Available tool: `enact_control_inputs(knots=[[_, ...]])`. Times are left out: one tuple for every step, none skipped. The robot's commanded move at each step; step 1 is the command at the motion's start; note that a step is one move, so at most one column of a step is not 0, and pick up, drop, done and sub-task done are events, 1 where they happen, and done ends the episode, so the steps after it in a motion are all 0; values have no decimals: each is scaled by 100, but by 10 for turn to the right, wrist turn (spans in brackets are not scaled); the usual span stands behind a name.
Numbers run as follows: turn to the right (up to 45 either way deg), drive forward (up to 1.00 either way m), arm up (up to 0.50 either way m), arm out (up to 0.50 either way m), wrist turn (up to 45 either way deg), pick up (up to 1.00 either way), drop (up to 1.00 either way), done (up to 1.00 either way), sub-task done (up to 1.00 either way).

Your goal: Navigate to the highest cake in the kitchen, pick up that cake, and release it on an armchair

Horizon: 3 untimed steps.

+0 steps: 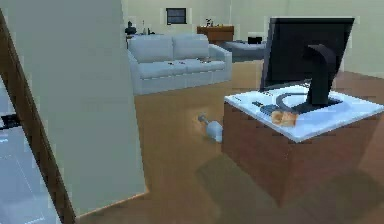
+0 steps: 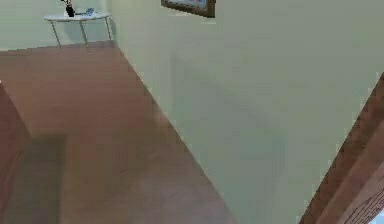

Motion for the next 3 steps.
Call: enact_control_inputs(knots=[[0, 100, 0, 0, 0, 0, 0, 0, 0], [0, 95, 0, 0, 0, 0, 0, 0, 0], [150, 0, 0, 0, 0, 0, 0, 0, 0]])
